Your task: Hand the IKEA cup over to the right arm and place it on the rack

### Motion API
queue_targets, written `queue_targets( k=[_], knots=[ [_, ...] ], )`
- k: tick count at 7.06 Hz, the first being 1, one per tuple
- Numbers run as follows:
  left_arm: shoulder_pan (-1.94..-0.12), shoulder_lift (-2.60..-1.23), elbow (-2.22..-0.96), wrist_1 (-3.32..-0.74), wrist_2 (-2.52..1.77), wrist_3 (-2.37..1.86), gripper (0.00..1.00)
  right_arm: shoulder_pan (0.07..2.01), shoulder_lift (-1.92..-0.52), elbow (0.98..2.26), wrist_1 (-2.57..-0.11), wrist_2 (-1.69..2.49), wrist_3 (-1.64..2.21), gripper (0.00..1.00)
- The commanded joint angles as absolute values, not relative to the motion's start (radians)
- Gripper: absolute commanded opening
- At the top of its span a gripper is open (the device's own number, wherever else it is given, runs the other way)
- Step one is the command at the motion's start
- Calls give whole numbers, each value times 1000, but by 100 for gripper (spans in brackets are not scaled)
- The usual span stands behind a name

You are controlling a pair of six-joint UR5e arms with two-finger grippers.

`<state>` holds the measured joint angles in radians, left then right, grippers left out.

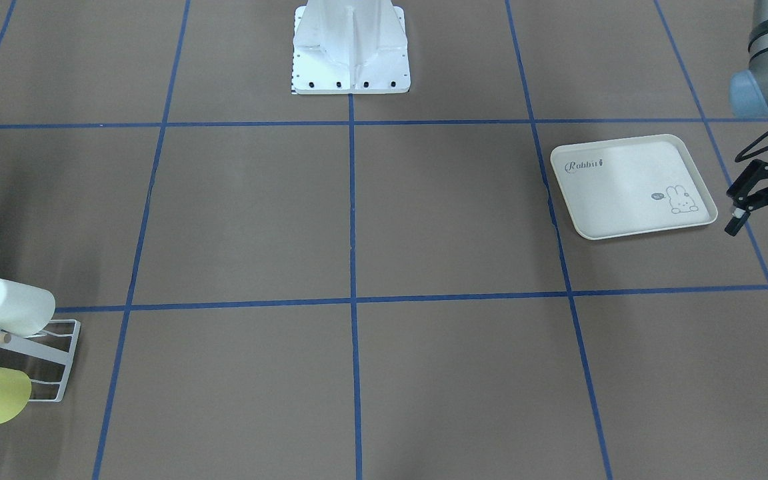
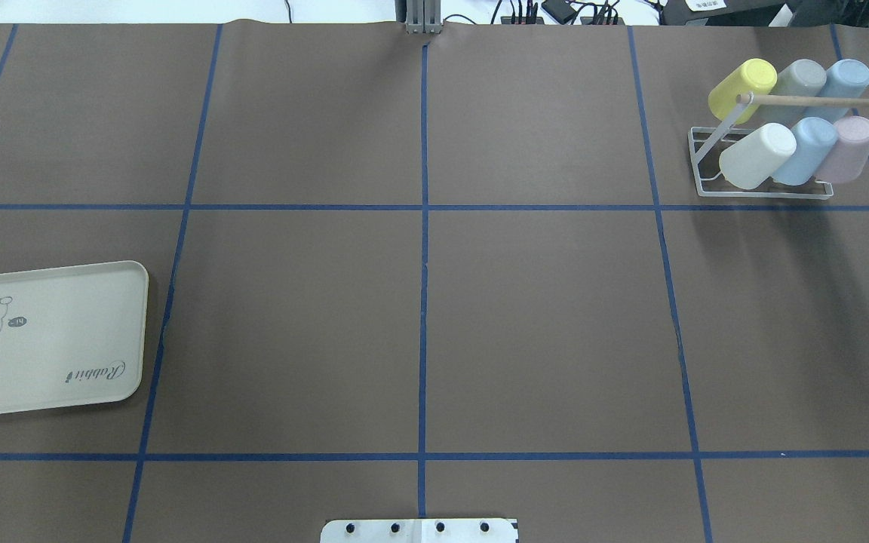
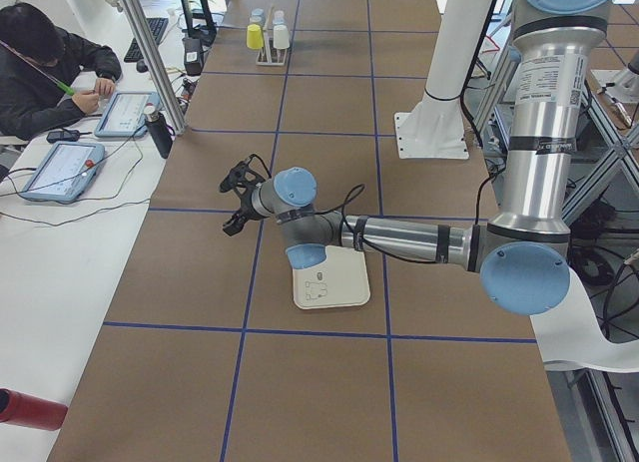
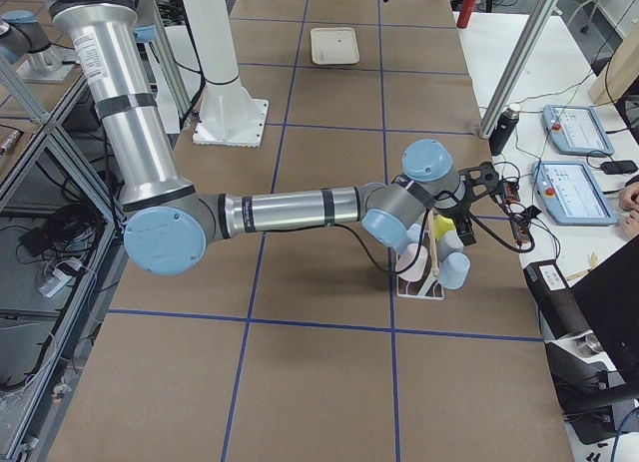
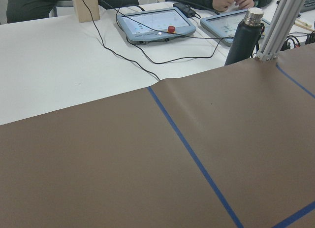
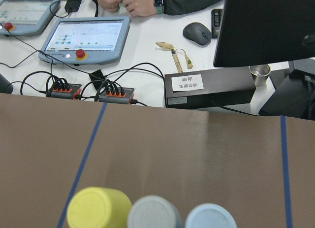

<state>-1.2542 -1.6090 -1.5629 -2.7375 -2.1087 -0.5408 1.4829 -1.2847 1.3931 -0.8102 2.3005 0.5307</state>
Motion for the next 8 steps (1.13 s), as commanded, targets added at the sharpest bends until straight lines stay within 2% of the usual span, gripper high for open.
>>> queue_targets(
  k=[1, 3, 4, 5, 6, 8],
  knots=[
    [-1348, -1592, -1565, -2580, -2178, -339, 100, 1561, -1336, 1394, -998, 2420, 287, 100],
    [-1419, -1617, -1565, -2350, -2183, -79, 100, 1578, -1342, 1419, -1293, 2393, 15, 100],
    [-1428, -1606, -1565, -2314, -2187, -60, 100, 1575, -1336, 1468, -1498, 2296, -92, 100],
    [-1437, -1588, -1565, -2313, -2203, -60, 100, 1563, -1330, 1580, -1682, 2140, -135, 100],
    [-1446, -1568, -1577, -2313, -2216, -49, 100, 1537, -1338, 1664, -1733, 2064, -132, 100],
    [-1475, -1548, -1597, -2233, -2217, 79, 100, 1505, -1392, 1663, -1726, 2056, -132, 100]
  ],
)
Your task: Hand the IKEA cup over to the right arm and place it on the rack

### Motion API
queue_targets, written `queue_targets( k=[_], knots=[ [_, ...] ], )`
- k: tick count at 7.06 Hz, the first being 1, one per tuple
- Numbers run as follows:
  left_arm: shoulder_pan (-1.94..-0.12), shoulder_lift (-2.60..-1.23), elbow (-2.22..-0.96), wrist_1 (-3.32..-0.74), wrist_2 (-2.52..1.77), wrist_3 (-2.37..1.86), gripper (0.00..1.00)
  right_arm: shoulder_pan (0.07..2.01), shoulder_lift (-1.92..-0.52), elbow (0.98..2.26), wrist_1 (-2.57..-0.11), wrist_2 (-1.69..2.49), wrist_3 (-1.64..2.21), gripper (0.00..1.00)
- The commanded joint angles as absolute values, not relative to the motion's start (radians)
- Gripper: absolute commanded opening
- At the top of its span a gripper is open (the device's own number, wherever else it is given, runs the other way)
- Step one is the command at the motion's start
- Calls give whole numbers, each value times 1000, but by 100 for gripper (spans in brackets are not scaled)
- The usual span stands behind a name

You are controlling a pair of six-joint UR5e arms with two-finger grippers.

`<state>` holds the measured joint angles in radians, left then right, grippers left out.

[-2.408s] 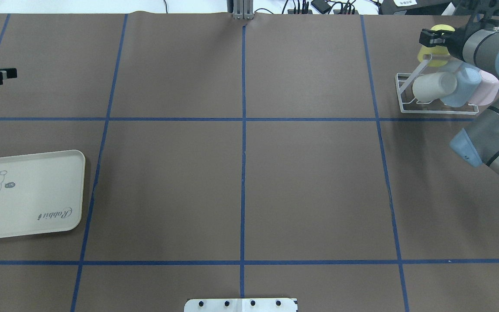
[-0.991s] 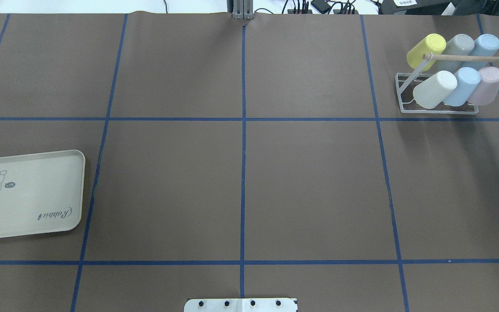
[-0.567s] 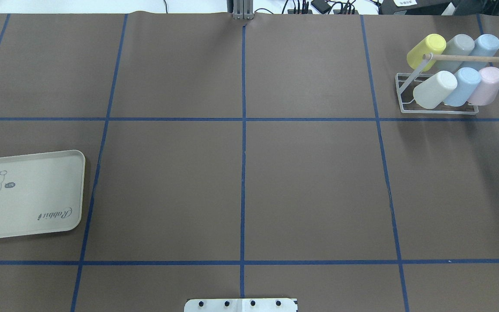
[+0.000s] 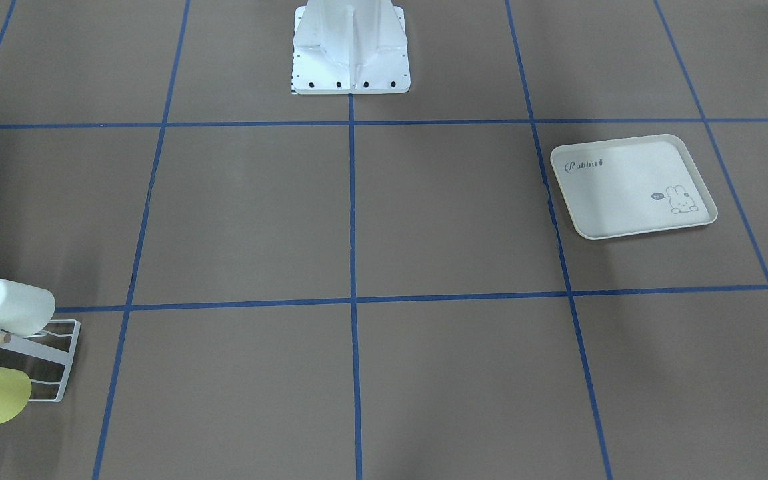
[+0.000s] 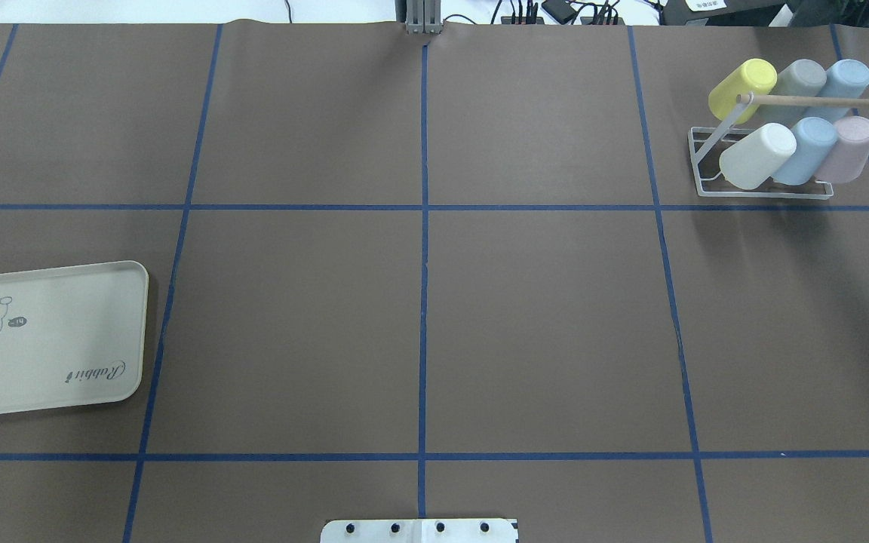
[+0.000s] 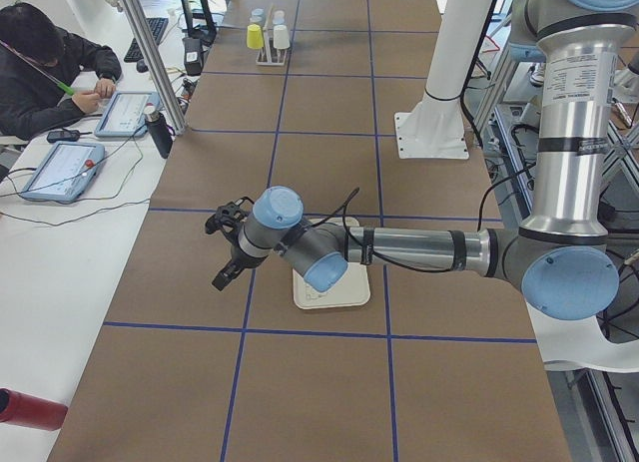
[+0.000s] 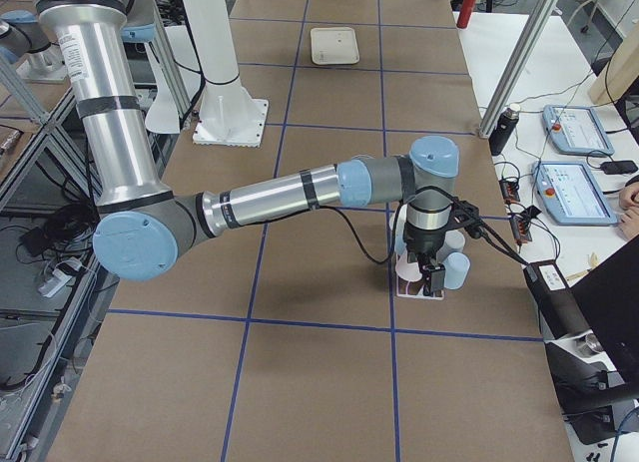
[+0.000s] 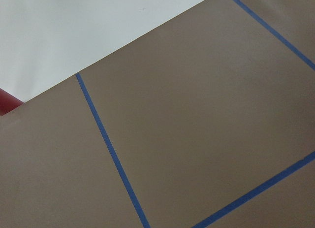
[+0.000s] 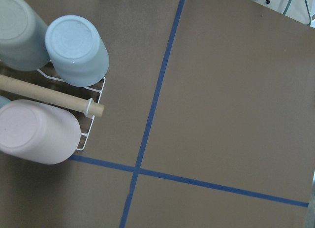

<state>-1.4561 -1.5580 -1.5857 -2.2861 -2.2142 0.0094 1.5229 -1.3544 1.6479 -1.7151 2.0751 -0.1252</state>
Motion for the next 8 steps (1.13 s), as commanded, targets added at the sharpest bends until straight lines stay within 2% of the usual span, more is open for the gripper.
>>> queue_targets(
  k=[1, 5, 8],
  knots=[
    [-1500, -1548, -1604, -2161, -2215, 154, 100, 1505, -1420, 1661, -1723, 2062, -124, 100],
    [-1598, -1557, -1614, -1842, -2198, 417, 100, 1505, -1474, 1571, -1715, 2397, -117, 100],
    [-1603, -1540, -1608, -1770, -2209, 404, 100, 1505, -1489, 1574, -1726, 2504, -115, 100]
  ],
)
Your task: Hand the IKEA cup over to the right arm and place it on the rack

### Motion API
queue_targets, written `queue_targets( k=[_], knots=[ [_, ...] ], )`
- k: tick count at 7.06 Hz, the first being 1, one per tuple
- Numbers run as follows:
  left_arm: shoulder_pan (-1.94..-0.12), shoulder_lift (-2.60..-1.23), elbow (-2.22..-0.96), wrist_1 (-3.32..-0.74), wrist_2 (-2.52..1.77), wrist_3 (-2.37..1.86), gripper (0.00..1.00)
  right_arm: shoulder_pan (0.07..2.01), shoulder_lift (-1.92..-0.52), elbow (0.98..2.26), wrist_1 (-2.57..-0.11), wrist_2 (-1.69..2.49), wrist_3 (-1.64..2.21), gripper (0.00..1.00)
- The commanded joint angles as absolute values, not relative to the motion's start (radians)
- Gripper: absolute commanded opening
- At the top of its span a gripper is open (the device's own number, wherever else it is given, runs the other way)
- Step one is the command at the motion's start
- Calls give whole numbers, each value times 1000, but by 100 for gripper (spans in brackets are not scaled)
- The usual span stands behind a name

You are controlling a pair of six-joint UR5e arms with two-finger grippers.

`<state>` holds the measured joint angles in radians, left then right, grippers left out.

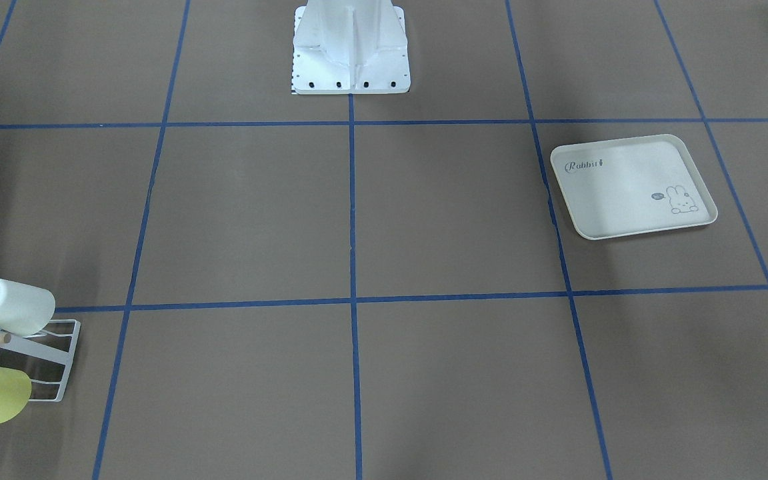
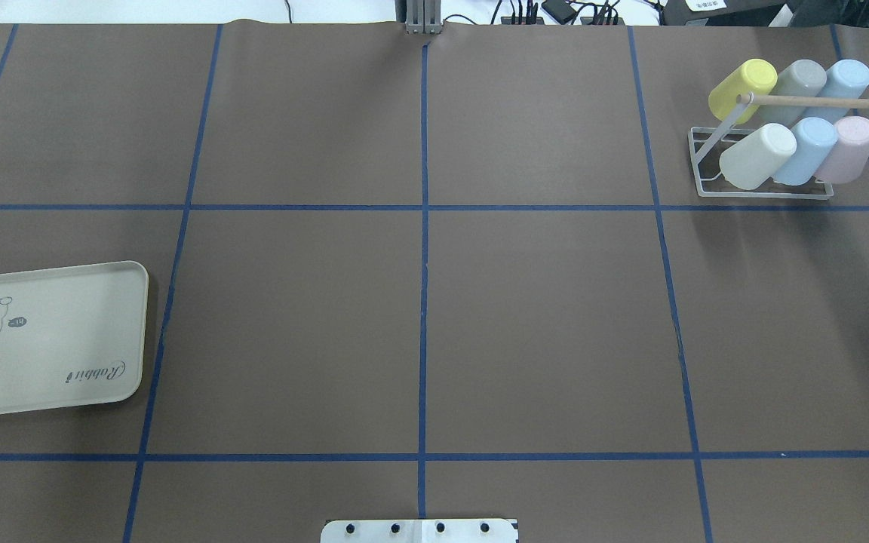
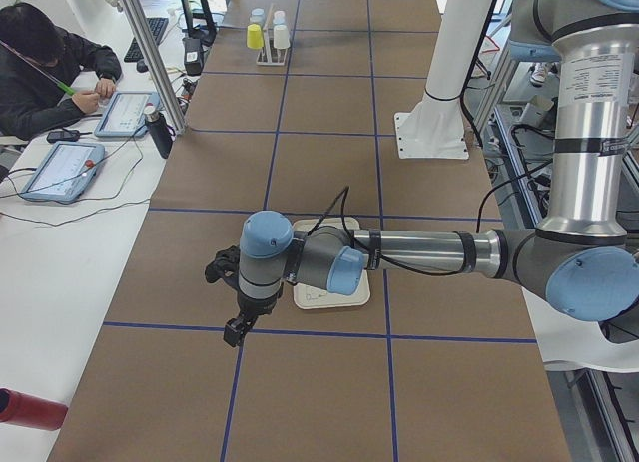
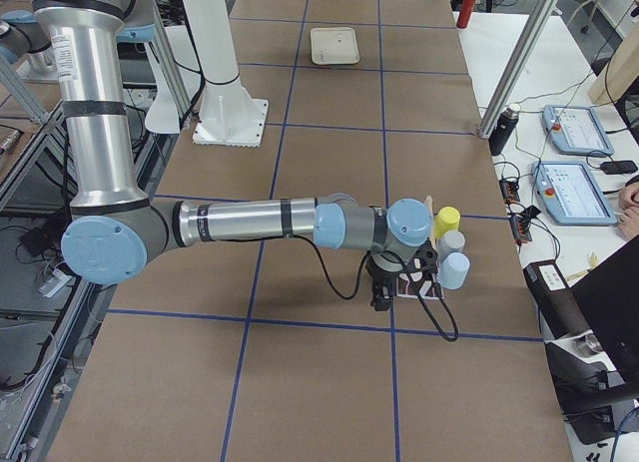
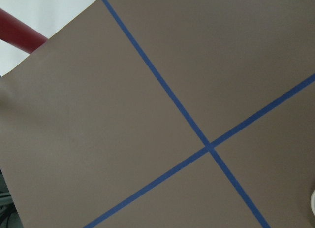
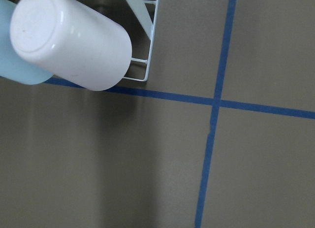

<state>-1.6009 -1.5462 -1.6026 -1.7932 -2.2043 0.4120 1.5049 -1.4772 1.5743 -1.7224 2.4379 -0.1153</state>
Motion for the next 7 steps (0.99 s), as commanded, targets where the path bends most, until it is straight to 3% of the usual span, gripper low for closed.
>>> queue_targets(
  k=[1, 7],
  knots=[
    [-1600, -1545, -1615, -1682, -2209, 378, 100, 1505, -1499, 1588, -1721, 2499, -115, 100],
    [-1597, -1552, -1667, -1637, -2214, 296, 100, 1549, -1493, 1626, -1713, 2280, -66, 100]
  ],
)
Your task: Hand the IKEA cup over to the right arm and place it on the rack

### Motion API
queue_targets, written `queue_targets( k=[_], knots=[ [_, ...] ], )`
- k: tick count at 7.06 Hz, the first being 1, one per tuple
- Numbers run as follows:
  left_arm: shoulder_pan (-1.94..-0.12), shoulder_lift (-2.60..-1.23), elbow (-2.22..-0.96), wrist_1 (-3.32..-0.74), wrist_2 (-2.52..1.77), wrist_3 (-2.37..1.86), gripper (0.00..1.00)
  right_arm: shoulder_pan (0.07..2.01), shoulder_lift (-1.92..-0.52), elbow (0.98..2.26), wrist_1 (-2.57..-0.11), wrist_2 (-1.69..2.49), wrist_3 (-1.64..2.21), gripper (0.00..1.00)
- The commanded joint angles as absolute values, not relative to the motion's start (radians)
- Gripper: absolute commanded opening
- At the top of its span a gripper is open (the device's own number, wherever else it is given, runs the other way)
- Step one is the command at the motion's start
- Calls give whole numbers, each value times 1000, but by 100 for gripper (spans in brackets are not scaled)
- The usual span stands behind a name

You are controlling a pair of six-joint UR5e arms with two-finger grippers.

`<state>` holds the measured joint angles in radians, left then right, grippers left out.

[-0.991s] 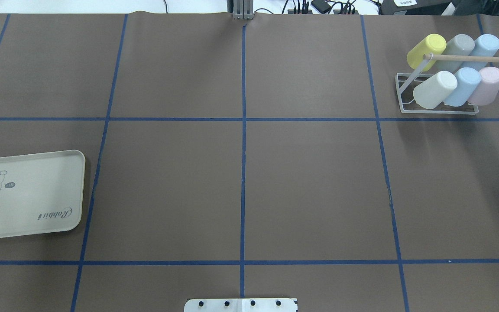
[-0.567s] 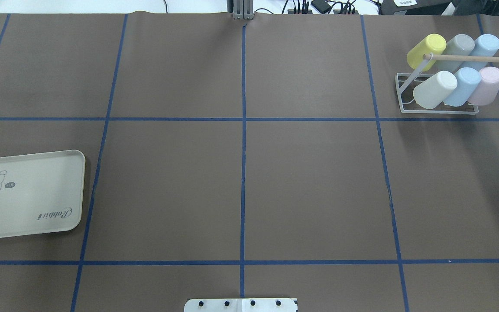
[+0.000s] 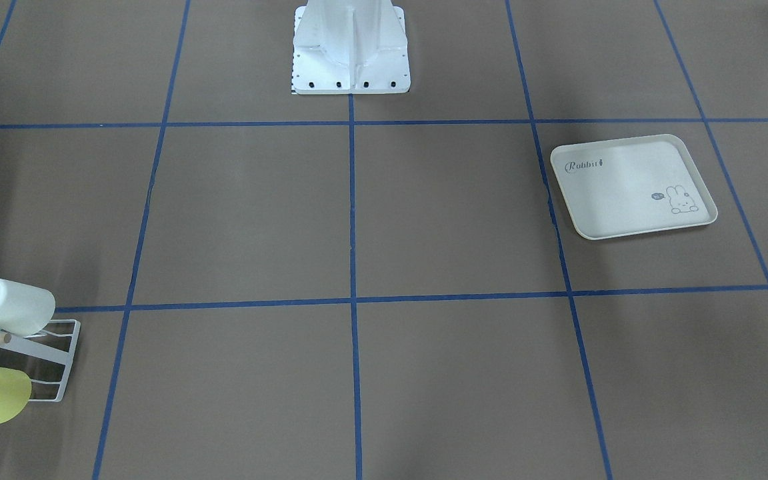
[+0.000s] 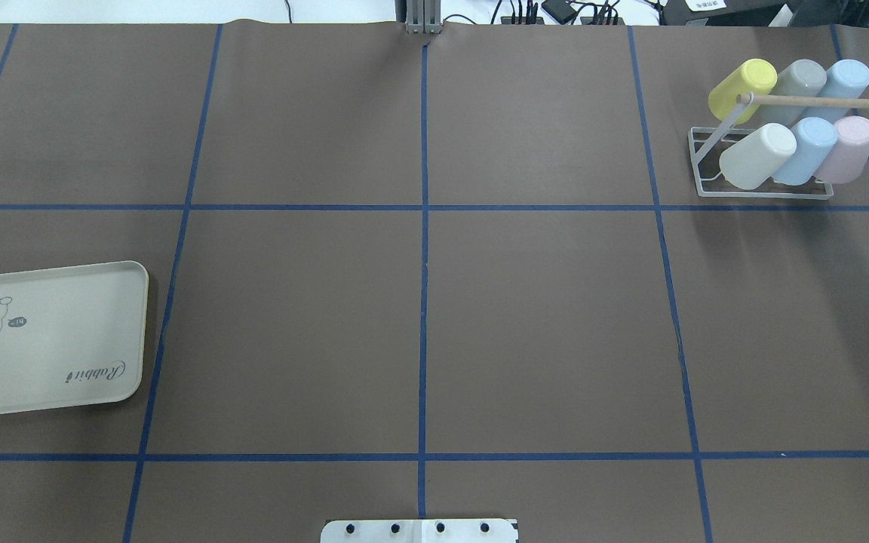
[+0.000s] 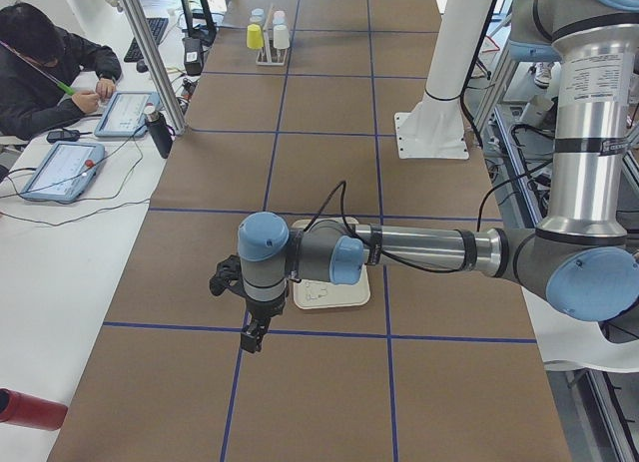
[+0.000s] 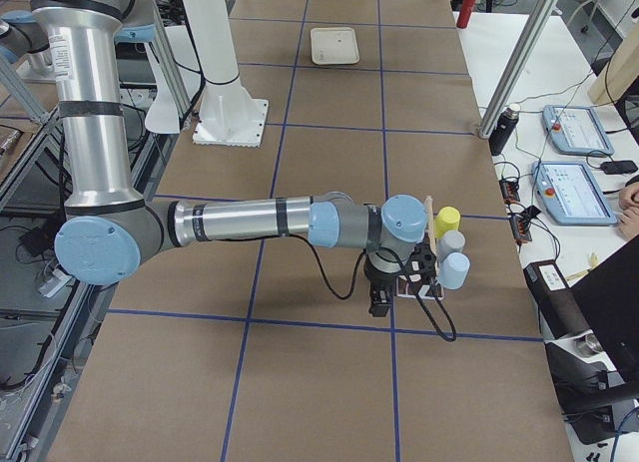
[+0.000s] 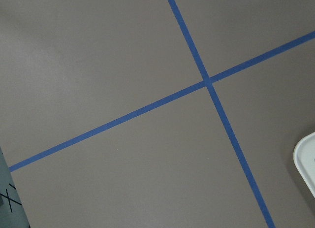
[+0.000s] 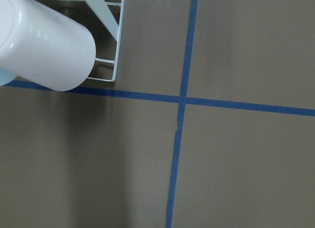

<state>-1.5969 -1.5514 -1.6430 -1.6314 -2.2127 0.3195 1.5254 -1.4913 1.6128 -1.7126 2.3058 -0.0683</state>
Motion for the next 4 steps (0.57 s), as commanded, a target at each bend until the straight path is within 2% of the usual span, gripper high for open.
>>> queue_targets(
  k=[1, 4],
  knots=[
    [-1597, -1551, -1692, -1638, -2215, 273, 100, 1581, -1500, 1626, -1689, 2279, -66, 100],
    [-1597, -1554, -1701, -1643, -2274, 209, 100, 1594, -1565, 1618, -1589, 2289, -63, 100]
  ],
)
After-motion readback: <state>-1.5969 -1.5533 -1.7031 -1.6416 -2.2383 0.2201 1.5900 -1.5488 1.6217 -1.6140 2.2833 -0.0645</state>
